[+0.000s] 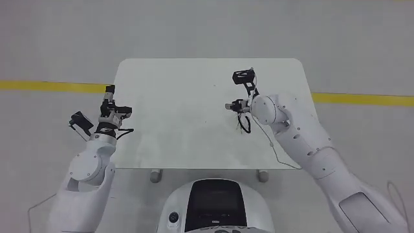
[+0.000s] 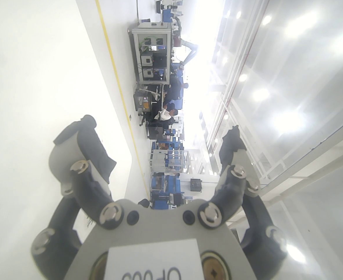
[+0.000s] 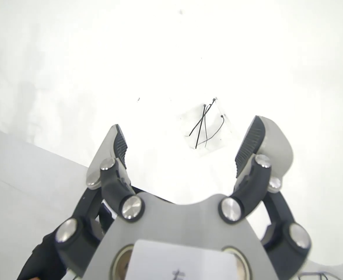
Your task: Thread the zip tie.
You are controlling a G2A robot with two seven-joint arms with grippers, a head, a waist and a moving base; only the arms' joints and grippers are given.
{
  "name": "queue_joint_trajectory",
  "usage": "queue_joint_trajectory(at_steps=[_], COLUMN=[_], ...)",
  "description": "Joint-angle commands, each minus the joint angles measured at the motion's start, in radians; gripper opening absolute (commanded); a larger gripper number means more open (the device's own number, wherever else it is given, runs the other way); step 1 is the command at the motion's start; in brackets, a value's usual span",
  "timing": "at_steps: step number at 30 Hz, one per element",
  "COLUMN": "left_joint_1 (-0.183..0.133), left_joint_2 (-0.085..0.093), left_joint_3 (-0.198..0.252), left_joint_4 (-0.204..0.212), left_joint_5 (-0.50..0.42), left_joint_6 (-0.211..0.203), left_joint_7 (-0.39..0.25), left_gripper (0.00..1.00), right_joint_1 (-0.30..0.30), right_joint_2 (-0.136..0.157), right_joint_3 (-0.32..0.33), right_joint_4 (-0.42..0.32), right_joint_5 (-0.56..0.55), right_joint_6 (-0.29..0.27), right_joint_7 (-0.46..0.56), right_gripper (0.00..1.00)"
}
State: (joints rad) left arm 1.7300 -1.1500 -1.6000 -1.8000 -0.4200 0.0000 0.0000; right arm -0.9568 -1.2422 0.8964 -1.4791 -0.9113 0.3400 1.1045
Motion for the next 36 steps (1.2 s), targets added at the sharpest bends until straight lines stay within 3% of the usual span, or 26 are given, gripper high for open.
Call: queue_joint_trajectory(at_steps=[1,16,27,36], left_joint_1=[0.0,0.0,0.0,0.0], left_joint_2=[0.0,0.0,0.0,0.0], left_joint_3=[0.0,0.0,0.0,0.0], left_joint_4=[0.0,0.0,0.0,0.0], left_joint_5=[0.0,0.0,0.0,0.0], left_joint_6=[0.0,0.0,0.0,0.0], left_joint_7=[0.0,0.0,0.0,0.0], left_gripper=[1.0,1.0,1.0,1.0], right_joint_1=[0.01,0.005,0.106,0.106], right_joint_2=[-0.006,-0.006,-0.084,-0.084], right_joint_3=[-0.005,-0.002,-0.056,-0.056], right_joint_4=[0.019,0.021,0.271,0.271], right_joint_5=[0.002,0.02,0.149,0.149], right_joint_6=[0.0,0.0,0.0,0.0], right_joint_7=[0.005,0.007,0.073,0.073], right_gripper=[1.0,1.0,1.0,1.0])
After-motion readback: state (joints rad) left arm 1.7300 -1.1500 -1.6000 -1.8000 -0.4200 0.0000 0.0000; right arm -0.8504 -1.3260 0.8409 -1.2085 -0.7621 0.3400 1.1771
